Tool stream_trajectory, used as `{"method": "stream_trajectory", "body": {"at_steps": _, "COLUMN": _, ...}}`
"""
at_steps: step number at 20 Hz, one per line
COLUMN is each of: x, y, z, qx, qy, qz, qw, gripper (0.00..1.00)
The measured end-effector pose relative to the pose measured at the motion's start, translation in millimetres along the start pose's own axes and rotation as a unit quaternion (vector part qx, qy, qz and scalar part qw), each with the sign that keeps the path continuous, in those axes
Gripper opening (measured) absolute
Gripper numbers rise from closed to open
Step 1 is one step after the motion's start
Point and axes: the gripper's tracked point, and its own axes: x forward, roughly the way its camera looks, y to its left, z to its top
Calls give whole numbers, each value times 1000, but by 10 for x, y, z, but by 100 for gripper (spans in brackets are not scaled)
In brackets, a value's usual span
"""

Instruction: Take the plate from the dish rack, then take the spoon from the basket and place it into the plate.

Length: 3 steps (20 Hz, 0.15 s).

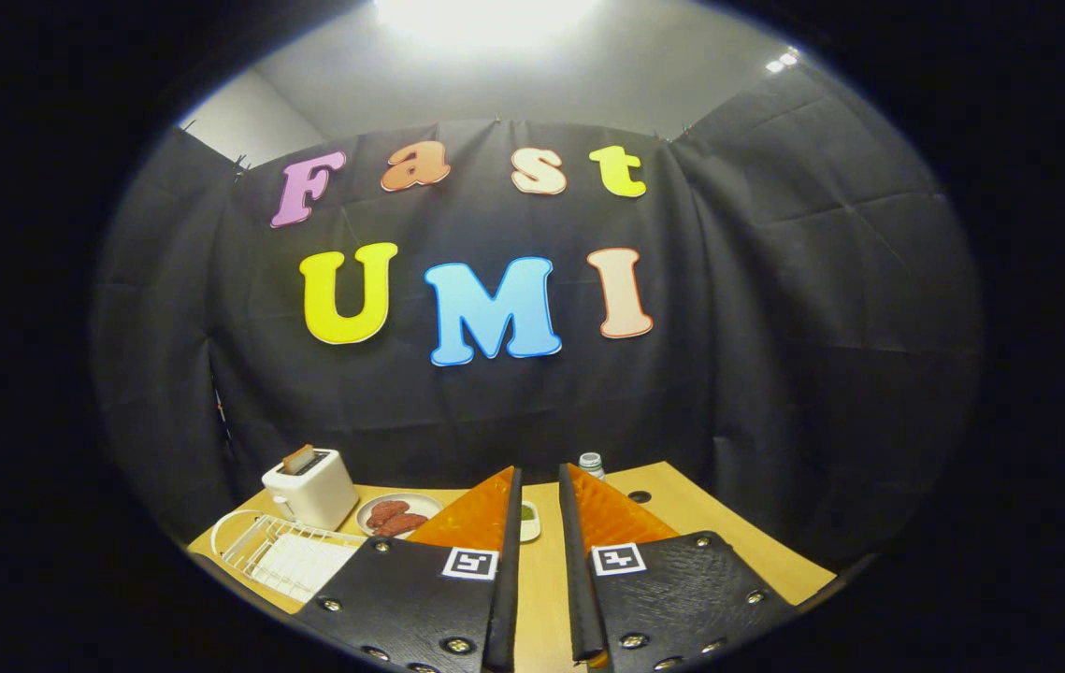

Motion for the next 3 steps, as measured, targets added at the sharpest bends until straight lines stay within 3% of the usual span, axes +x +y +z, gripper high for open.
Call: {"method": "stream_trajectory", "body": {"at_steps": 3, "x": 78, "y": -210, "z": 93, "qx": -5, "qy": -16, "qz": -9, "qw": 1000, "gripper": 22}}
